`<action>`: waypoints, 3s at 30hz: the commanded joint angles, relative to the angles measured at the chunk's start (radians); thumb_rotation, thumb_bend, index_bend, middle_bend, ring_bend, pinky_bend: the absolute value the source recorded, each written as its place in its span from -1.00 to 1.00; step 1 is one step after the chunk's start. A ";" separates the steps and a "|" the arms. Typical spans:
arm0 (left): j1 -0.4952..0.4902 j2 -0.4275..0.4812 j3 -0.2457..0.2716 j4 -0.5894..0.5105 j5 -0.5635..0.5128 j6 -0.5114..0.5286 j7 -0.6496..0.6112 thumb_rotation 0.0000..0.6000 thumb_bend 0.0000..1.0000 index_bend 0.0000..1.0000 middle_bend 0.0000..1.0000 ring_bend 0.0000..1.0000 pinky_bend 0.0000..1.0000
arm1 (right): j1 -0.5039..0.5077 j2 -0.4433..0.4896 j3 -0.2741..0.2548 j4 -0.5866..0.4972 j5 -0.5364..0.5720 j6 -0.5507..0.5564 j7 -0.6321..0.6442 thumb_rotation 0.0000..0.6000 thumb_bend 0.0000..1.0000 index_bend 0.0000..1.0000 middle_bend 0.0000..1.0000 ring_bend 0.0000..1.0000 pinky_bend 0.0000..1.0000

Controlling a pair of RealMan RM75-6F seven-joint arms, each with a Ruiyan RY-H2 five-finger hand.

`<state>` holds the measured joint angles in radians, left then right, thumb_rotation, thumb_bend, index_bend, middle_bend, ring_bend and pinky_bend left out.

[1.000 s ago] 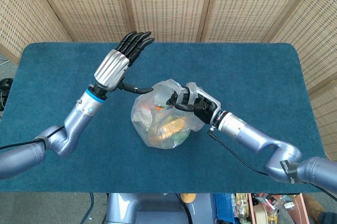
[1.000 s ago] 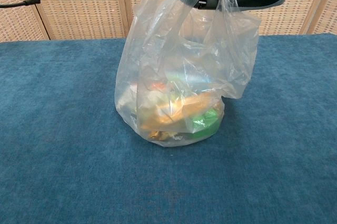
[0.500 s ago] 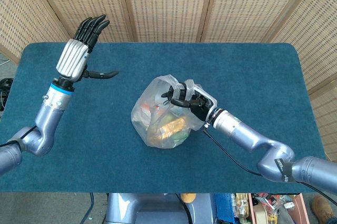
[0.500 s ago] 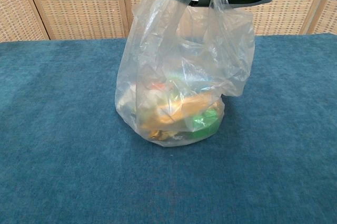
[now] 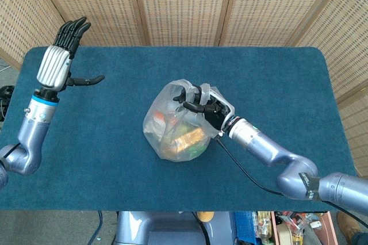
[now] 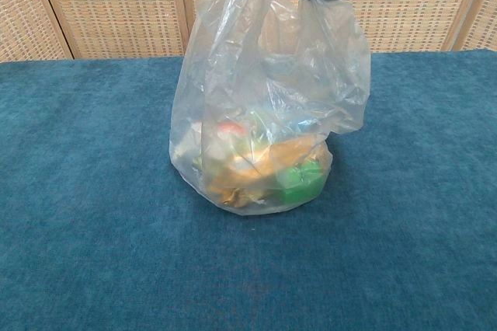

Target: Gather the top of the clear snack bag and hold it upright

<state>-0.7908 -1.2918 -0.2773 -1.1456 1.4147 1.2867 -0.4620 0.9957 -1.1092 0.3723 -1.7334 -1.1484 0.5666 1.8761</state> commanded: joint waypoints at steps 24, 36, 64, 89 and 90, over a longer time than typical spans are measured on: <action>0.196 0.044 0.063 -0.050 -0.015 0.097 -0.032 1.00 -1.00 -1.00 -1.00 -1.00 -1.00 | -0.085 0.021 0.206 -0.053 0.192 -0.140 -0.264 1.00 -1.00 0.17 0.29 0.04 0.07; 0.286 0.046 0.098 -0.044 -0.042 0.104 -0.020 1.00 -1.00 -1.00 -1.00 -1.00 -1.00 | -0.116 0.001 0.264 -0.010 0.198 -0.218 -0.337 1.00 -1.00 0.38 0.38 0.16 0.32; 0.461 0.020 0.092 -0.094 -0.085 0.204 0.014 1.00 -0.99 -1.00 -1.00 -1.00 -1.00 | -0.148 -0.007 0.385 0.039 0.268 -0.369 -0.544 1.00 -0.83 0.84 0.68 0.53 0.96; 0.503 -0.014 0.062 -0.050 -0.077 0.195 -0.039 1.00 -0.98 -1.00 -1.00 -1.00 -1.00 | -0.130 -0.015 0.361 0.033 0.377 -0.324 -0.760 1.00 0.83 1.00 0.87 0.75 1.00; 0.504 -0.014 0.061 -0.050 -0.077 0.195 -0.040 1.00 -0.98 -1.00 -1.00 -1.00 -1.00 | -0.127 -0.015 0.358 0.032 0.383 -0.317 -0.765 1.00 0.87 1.00 0.87 0.75 1.00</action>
<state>-0.2872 -1.3056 -0.2159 -1.1958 1.3372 1.4819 -0.5022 0.8644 -1.1251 0.7362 -1.6992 -0.7744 0.2398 1.1200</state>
